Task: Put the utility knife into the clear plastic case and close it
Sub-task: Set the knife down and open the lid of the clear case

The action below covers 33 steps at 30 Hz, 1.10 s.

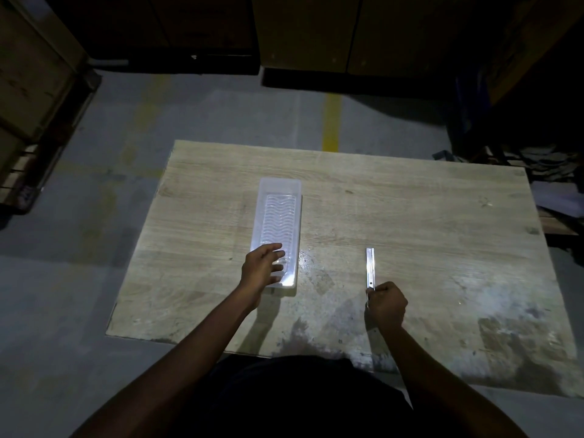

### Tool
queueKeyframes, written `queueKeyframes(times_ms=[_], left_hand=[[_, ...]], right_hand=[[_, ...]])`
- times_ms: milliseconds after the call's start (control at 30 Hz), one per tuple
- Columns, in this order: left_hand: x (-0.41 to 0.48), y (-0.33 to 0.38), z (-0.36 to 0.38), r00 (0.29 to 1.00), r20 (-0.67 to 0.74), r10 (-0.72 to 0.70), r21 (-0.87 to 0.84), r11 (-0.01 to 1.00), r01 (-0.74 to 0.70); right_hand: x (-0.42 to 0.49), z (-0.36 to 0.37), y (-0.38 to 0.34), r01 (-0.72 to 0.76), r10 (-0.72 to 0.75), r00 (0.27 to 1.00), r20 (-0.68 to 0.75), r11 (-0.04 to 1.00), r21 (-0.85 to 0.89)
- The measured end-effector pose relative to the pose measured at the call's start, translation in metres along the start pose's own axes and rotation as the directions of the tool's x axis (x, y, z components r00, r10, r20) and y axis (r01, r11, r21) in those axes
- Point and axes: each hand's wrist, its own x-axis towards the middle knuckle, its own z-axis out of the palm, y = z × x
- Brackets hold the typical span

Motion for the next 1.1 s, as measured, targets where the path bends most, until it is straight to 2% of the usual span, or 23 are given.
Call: queueKeyframes(times_ms=[200,300,367,467,567,700,900,1000,1100], left_hand=[[-0.003,-0.001,-0.008,1.000,0.030,0.007,0.001,1.000,-0.007],[-0.004,0.000,-0.015,0.999,0.048,0.018,0.007,1.000,-0.018],[-0.003,0.000,-0.021,0.998,0.054,0.023,0.008,1.000,-0.023],[-0.001,-0.001,-0.032,0.999,0.044,0.025,0.002,1.000,-0.026],[0.002,-0.004,-0.046,0.999,0.027,0.024,-0.006,1.000,-0.023],[0.008,-0.008,-0.063,1.000,0.012,0.011,-0.015,1.000,-0.011],[0.024,-0.020,-0.085,1.000,0.019,-0.012,0.041,0.999,0.011],[0.029,-0.023,-0.096,1.000,0.024,-0.018,0.087,0.996,0.016],[0.035,-0.028,-0.104,0.999,0.036,-0.039,0.093,0.995,0.035]], right_hand=[[-0.006,-0.002,-0.004,0.017,-0.019,1.000,-0.021,0.996,-0.083],[-0.015,-0.004,-0.015,0.003,-0.008,0.997,-0.076,0.998,-0.064],[-0.025,-0.002,-0.029,0.066,-0.068,0.995,-0.078,0.997,-0.031],[-0.045,0.008,-0.058,0.246,-0.246,0.969,-0.020,0.969,0.022],[-0.067,0.025,-0.084,0.455,-0.455,0.890,0.040,0.891,0.015],[-0.102,0.049,-0.114,0.605,-0.591,0.795,0.139,0.790,-0.103],[-0.139,0.082,-0.136,0.710,-0.665,0.704,0.250,0.655,-0.259],[-0.149,0.094,-0.140,0.755,-0.680,0.652,0.335,0.543,-0.368],[-0.157,0.107,-0.141,0.755,-0.655,0.642,0.400,0.447,-0.479]])
